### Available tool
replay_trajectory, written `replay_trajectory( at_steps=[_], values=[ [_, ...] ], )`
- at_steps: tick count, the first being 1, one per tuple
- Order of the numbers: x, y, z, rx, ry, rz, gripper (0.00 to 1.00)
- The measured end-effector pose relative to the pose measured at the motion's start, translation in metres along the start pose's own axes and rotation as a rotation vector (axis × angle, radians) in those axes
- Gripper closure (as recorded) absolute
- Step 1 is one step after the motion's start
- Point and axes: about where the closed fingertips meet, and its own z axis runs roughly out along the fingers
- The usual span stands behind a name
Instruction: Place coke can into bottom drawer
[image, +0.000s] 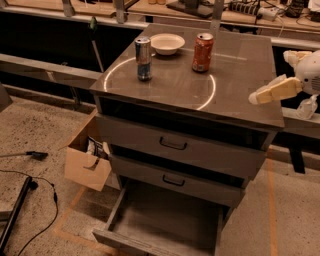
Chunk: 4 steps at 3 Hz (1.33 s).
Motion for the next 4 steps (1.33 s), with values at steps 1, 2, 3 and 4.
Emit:
replay_trajectory(
  at_steps=[1, 2, 3, 4],
  values=[
    [0.0, -0.033, 0.026, 0.069, -0.075, -0.002, 0.0],
    [0.001, -0.038, 0.029, 0.083, -0.083, 0.0, 0.0],
    [0.001, -0.042, 0.037, 0.11, -0.098, 0.023, 0.0],
    [-0.015, -0.063, 0.074, 0.177, -0.146, 0.037, 0.0]
  ],
)
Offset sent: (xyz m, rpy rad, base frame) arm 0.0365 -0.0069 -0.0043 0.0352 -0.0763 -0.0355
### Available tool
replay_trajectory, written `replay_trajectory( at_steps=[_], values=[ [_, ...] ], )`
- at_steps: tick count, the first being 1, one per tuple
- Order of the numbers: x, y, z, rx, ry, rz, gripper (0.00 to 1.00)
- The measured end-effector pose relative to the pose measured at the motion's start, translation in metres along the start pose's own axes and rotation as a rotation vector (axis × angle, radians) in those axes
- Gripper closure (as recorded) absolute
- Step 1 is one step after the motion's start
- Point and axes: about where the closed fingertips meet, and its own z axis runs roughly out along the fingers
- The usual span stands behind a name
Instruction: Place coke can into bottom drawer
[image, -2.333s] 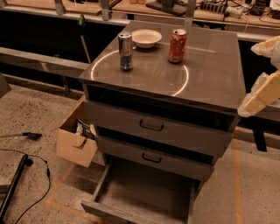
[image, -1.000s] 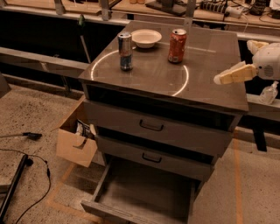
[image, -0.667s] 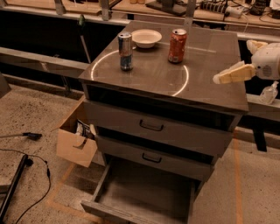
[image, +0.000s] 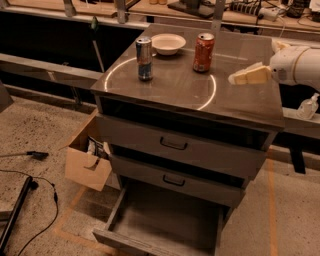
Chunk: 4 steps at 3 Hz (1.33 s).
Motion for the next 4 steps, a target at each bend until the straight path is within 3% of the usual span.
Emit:
replay_trajectory(
  at_steps=[1, 2, 3, 4],
  values=[
    [-0.007, -0.008, 0.03, 0.03, -0.019, 0.032, 0.0],
    [-0.006, -0.012, 0.064, 0.048, -0.02, 0.101, 0.0],
    [-0.008, -0.007, 0.101, 0.026, -0.032, 0.145, 0.0],
    [-0.013, -0.006, 0.134, 0.017, -0.049, 0.151, 0.0]
  ],
)
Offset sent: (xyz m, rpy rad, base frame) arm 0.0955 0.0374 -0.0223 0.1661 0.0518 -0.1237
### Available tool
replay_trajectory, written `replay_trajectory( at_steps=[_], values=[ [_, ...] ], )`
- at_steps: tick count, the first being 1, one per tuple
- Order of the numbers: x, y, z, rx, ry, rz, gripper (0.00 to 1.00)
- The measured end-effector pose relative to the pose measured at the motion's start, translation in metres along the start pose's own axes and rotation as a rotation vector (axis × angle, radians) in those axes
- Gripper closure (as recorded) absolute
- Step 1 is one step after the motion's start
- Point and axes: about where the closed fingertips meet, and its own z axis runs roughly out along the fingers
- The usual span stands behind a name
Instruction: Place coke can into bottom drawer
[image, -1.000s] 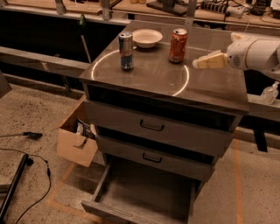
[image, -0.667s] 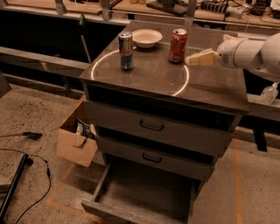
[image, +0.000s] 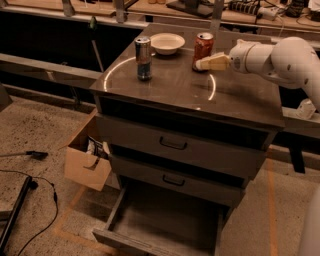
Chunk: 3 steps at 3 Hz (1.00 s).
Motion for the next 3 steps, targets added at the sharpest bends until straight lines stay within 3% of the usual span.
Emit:
replay_trajectory(
  at_steps=[2, 3],
  values=[
    [-0.008, -0.001, 0.047, 0.013, -0.032, -0.003, 0.0],
    [-0.012, -0.001, 0.057, 0.004, -0.044, 0.006, 0.12]
  ],
)
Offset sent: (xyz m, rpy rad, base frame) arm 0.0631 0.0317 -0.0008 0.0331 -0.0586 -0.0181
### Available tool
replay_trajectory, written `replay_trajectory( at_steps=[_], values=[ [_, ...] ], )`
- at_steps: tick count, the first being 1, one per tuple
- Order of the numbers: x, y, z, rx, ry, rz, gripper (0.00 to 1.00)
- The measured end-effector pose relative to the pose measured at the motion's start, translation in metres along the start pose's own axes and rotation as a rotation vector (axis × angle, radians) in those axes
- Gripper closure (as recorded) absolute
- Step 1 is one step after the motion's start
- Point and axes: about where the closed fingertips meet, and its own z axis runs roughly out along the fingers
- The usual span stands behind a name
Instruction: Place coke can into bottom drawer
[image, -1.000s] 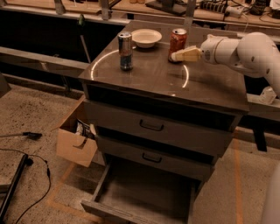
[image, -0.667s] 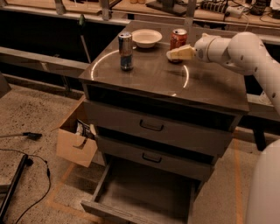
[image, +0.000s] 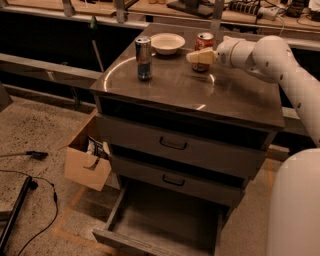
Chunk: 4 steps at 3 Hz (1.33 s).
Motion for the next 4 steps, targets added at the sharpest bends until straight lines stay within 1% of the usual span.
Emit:
replay_trajectory(
  at_steps=[1, 2, 3, 4],
  values=[
    [-0.003, -0.002, -0.003, -0.011, 0.007, 0.01, 0.35],
    [-0.018, -0.003, -0.015, -0.032, -0.002, 0.018, 0.59],
    [-0.049, 0.002, -0.036, -0.083, -0.043, 0.022, 0.83],
    [-0.072, 0.013, -0.066, -0.177, -0.087, 0.035, 1.0]
  ],
)
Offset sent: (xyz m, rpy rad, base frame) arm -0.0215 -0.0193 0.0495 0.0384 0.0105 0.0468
